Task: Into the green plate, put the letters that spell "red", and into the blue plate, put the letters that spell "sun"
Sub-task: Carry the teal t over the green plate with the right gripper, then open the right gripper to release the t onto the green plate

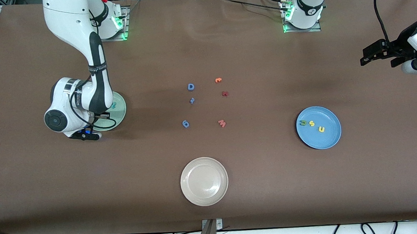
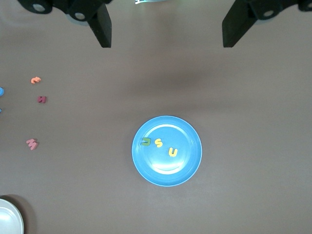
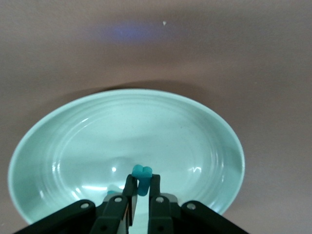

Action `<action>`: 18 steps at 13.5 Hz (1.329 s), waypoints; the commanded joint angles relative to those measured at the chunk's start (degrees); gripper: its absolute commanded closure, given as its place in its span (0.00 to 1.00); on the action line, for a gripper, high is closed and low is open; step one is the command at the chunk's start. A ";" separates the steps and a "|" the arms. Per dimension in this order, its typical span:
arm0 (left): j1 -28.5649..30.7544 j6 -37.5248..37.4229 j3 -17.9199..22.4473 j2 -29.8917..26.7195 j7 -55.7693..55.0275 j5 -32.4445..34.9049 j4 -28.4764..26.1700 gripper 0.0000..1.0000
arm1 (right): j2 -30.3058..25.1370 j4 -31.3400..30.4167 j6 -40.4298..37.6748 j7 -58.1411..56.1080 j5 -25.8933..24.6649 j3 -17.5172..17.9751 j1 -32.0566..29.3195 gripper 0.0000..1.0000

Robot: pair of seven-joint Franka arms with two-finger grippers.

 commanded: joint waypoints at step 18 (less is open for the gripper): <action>-0.35 -1.10 0.02 1.79 1.65 -0.57 1.55 0.00 | -2.99 25.12 -31.31 -0.99 1.87 -15.70 0.22 0.01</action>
